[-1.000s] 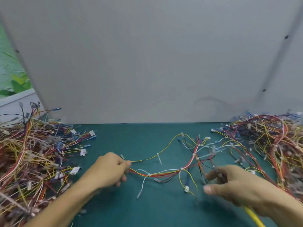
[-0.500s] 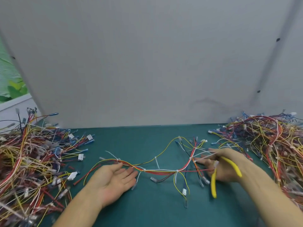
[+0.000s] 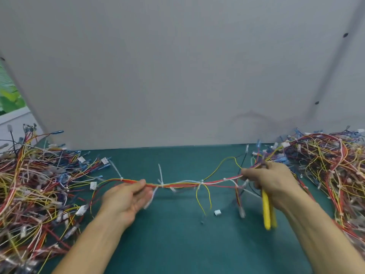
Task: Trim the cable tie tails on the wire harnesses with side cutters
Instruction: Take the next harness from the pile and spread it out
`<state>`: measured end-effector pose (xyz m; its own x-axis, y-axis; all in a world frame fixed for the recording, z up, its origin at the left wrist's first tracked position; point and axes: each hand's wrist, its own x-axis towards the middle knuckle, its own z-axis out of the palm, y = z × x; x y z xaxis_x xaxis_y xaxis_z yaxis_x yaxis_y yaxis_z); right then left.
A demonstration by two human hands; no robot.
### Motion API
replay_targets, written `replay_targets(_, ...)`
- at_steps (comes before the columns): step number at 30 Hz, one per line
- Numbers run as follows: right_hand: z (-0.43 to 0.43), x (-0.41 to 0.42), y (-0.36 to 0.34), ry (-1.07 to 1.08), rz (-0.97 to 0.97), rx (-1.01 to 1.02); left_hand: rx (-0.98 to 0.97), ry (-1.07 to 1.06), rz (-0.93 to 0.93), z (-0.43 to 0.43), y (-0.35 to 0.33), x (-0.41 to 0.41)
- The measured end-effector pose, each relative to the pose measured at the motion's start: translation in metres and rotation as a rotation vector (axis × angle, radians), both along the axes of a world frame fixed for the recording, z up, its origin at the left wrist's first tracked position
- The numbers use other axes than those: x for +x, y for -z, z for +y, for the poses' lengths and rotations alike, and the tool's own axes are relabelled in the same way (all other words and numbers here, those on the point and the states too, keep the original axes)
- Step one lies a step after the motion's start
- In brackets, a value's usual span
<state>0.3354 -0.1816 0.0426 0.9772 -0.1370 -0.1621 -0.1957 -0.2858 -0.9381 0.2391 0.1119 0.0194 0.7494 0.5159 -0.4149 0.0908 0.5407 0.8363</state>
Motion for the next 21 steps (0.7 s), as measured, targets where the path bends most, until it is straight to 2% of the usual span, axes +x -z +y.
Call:
replay_targets(2,0.005,-0.009,0.005,-0.003,-0.048,-0.5,0.28,-0.024,0.116,-0.009,0.019,0.001)
replay_targets(4,0.011,-0.016,0.012,-0.06,0.055,-0.741,0.552,-0.026,0.144,-0.015,0.029,0.003)
replay_targets(5,0.012,-0.018,0.016,-0.086,0.102,-0.776,0.598,-0.019,0.14,-0.016,0.03,0.003)
replay_targets(7,0.007,-0.019,0.02,-0.13,0.15,-0.762,0.56,-0.021,0.102,-0.012,0.029,0.001)
replay_targets(10,-0.006,-0.018,0.021,-0.185,0.18,-0.703,0.378,-0.03,-0.027,0.003,0.025,-0.003)
replay_targets(13,-0.012,-0.022,0.025,-0.209,0.144,-0.647,0.201,-0.014,-0.114,0.018,0.022,-0.006)
replay_targets(16,-0.011,-0.024,0.028,-0.237,0.118,-0.629,0.109,-0.052,-0.148,0.025,0.021,-0.006)
replay_targets(18,-0.01,-0.025,0.025,-0.254,0.125,-0.622,0.132,-0.059,-0.212,0.024,0.018,-0.005)
replay_targets(21,-0.008,-0.025,0.022,-0.295,0.11,-0.609,0.334,-0.017,-0.344,0.018,0.01,-0.002)
